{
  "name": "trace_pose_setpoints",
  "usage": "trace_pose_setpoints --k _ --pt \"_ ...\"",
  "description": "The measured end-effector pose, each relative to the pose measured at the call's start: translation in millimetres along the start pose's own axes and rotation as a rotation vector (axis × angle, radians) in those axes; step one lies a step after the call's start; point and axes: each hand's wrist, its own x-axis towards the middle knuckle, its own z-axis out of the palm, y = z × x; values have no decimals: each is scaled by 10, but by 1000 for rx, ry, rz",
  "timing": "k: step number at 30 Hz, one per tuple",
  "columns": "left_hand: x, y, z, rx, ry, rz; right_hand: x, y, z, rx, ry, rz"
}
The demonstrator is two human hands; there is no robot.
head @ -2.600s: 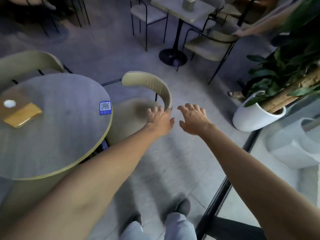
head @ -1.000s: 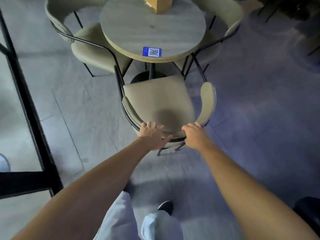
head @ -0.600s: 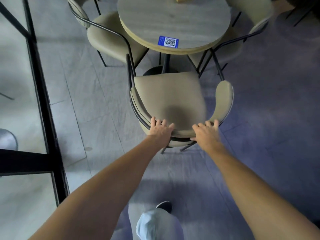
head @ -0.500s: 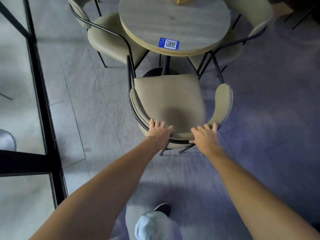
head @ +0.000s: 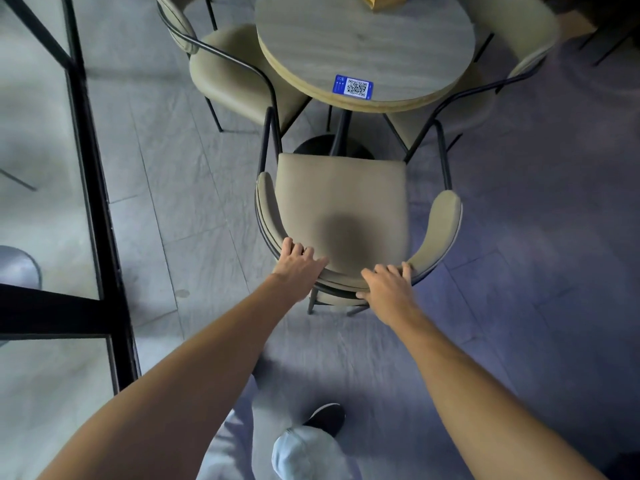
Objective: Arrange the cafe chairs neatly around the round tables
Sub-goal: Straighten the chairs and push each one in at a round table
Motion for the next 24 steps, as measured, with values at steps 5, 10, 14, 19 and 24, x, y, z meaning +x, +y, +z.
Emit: trace_pose_setpoints --k 5,10,14,19,24 --pt "-27 25 -48 65 -24 18 41 52 -9 41 -15 -68" --pt "-4 -8 21 28 1 11 47 57 -42 53 -18 -100" --pt "17 -47 -7 18 -18 12 61 44 -61 65 -17 -103" --pt "28 -97 -64 -1 -37 24 93 -14 -49 81 2 -103" --pt "67 -279 -26 -33 -34 18 199 -122 -50 105 32 -108"
